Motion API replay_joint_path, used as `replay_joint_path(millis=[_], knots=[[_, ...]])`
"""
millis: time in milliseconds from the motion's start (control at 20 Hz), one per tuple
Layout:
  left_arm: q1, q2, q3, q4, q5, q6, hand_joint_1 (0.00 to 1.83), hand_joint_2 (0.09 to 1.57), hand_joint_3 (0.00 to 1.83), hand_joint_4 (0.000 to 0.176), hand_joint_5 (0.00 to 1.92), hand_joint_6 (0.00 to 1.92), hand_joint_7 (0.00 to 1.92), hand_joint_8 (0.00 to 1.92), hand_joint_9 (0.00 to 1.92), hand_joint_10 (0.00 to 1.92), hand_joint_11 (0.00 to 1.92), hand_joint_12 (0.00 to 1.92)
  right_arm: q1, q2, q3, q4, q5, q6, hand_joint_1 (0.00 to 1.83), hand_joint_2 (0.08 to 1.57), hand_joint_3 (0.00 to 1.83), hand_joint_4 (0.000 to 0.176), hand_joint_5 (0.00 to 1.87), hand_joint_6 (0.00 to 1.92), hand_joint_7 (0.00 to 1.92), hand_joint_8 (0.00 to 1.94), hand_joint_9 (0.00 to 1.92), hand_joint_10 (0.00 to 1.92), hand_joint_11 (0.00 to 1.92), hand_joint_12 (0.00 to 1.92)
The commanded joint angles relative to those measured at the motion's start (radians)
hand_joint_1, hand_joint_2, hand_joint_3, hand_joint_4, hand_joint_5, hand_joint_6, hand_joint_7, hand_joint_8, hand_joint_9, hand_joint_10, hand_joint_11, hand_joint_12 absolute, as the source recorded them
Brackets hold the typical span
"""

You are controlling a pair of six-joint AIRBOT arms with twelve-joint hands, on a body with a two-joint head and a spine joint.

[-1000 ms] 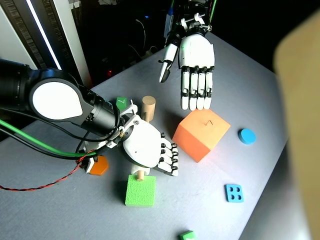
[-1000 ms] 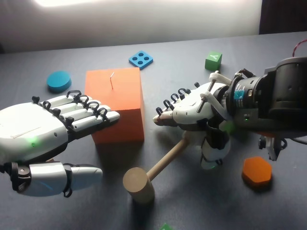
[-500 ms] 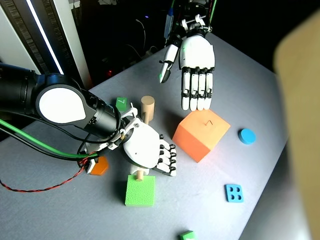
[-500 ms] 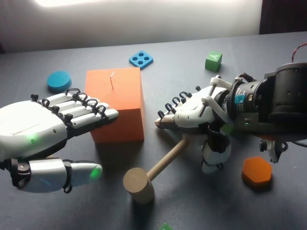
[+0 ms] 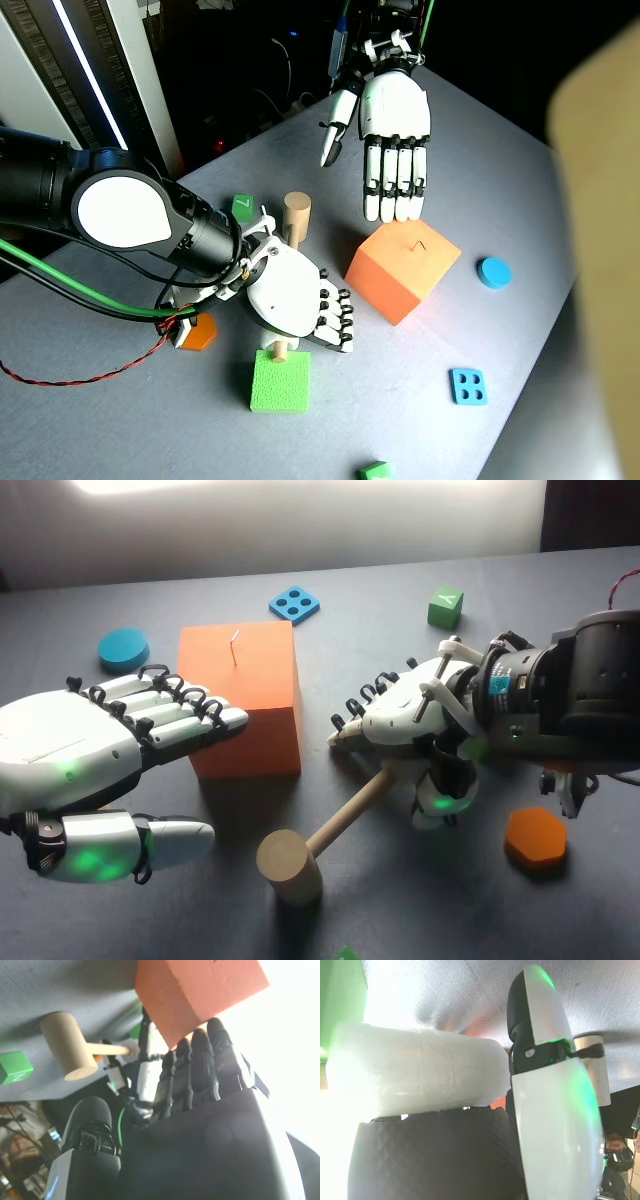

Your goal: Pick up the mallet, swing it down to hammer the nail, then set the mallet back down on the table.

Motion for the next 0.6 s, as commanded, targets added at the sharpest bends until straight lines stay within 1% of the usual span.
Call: replay_joint_path(millis=[0,50,100,150,200,250,300,350,400,450,500,550], knots=[[-0.004,-0.006,-0.002,-0.004,-0.082,-0.008,0.00,1.35,0.00,0.000,0.06,0.00,0.10,0.00,0.10,0.00,0.00,0.33,0.003,0.006,0.003,-0.018,0.054,-0.005,1.09,1.01,0.00,0.000,0.26,0.02,0.19,0.01,0.16,0.03,0.00,0.68],[-0.005,-0.007,-0.002,-0.004,-0.079,-0.007,0.00,1.35,0.00,0.000,0.08,0.00,0.11,0.00,0.11,0.00,0.00,0.37,0.004,0.007,0.003,-0.018,0.055,-0.005,1.13,1.01,0.00,0.000,0.39,0.05,0.35,0.05,0.29,0.07,0.00,0.90],[-0.006,-0.008,-0.002,-0.004,-0.076,-0.006,0.00,1.34,0.00,0.000,0.08,0.00,0.11,0.00,0.11,0.00,0.00,0.39,0.005,0.007,0.003,-0.018,0.056,-0.005,1.14,1.03,0.00,0.000,0.53,0.07,0.52,0.08,0.41,0.14,0.00,1.09],[-0.007,-0.009,-0.002,-0.004,-0.076,-0.005,0.00,1.34,0.00,0.000,0.08,0.00,0.11,0.00,0.11,0.00,0.00,0.39,0.005,0.008,0.003,-0.018,0.056,-0.005,1.14,1.03,0.00,0.000,0.53,0.07,0.52,0.08,0.41,0.14,0.00,1.09],[-0.008,-0.009,-0.002,-0.004,-0.074,-0.004,0.00,1.34,0.00,0.000,0.08,0.00,0.11,0.00,0.11,0.00,0.00,0.38,0.005,0.008,0.003,-0.018,0.057,-0.005,1.13,1.05,0.00,0.000,0.67,0.07,0.69,0.13,0.51,0.32,0.00,1.25],[-0.008,-0.010,-0.002,-0.004,-0.072,-0.004,0.00,1.34,0.00,0.000,0.09,0.00,0.12,0.00,0.12,0.00,0.00,0.38,0.006,0.009,0.003,-0.018,0.057,-0.005,1.13,1.05,0.00,0.000,0.71,0.07,0.72,0.16,0.47,0.54,0.00,1.32],[-0.008,-0.010,-0.002,-0.004,-0.072,-0.004,0.00,1.34,0.00,0.000,0.09,0.00,0.12,0.00,0.12,0.00,0.00,0.38,0.006,0.009,0.003,-0.018,0.057,-0.005,1.13,1.05,0.00,0.000,0.71,0.07,0.72,0.16,0.47,0.54,0.00,1.32],[-0.008,-0.010,-0.002,-0.004,-0.071,-0.003,0.00,1.34,0.00,0.000,0.10,0.00,0.14,0.00,0.14,0.00,0.00,0.44,0.006,0.010,0.003,-0.018,0.058,-0.005,1.15,1.05,0.00,0.000,0.76,0.09,0.71,0.38,0.43,0.85,0.00,1.42],[-0.008,-0.010,-0.002,-0.004,-0.071,-0.003,0.00,1.34,0.00,0.000,0.09,0.00,0.13,0.00,0.13,0.00,0.00,0.41,0.006,0.010,0.003,-0.018,0.058,-0.005,1.16,1.04,0.00,0.000,0.80,0.19,0.64,0.70,0.44,0.98,0.03,1.46],[-0.008,-0.010,-0.002,-0.004,-0.071,-0.003,0.00,1.33,0.00,0.000,0.10,0.00,0.13,0.00,0.14,0.00,0.00,0.42,0.006,0.011,0.003,-0.018,0.058,-0.005,1.14,1.14,0.00,0.000,0.85,0.96,0.60,0.99,0.43,1.16,0.04,1.60],[-0.008,-0.010,-0.002,-0.004,-0.071,-0.002,0.00,1.33,0.00,0.000,0.10,0.00,0.13,0.00,0.14,0.00,0.00,0.42,0.006,0.011,0.003,-0.018,0.058,-0.005,1.14,1.14,0.00,0.000,0.85,0.96,0.60,0.99,0.43,1.16,0.04,1.60],[-0.008,-0.010,-0.002,-0.004,-0.071,-0.002,0.00,1.34,0.00,0.000,0.10,0.00,0.14,0.00,0.14,0.00,0.00,0.41,0.006,0.012,0.003,-0.018,0.058,-0.005,1.17,1.20,0.00,0.000,0.88,1.14,0.68,1.40,0.46,1.39,0.10,1.71]])
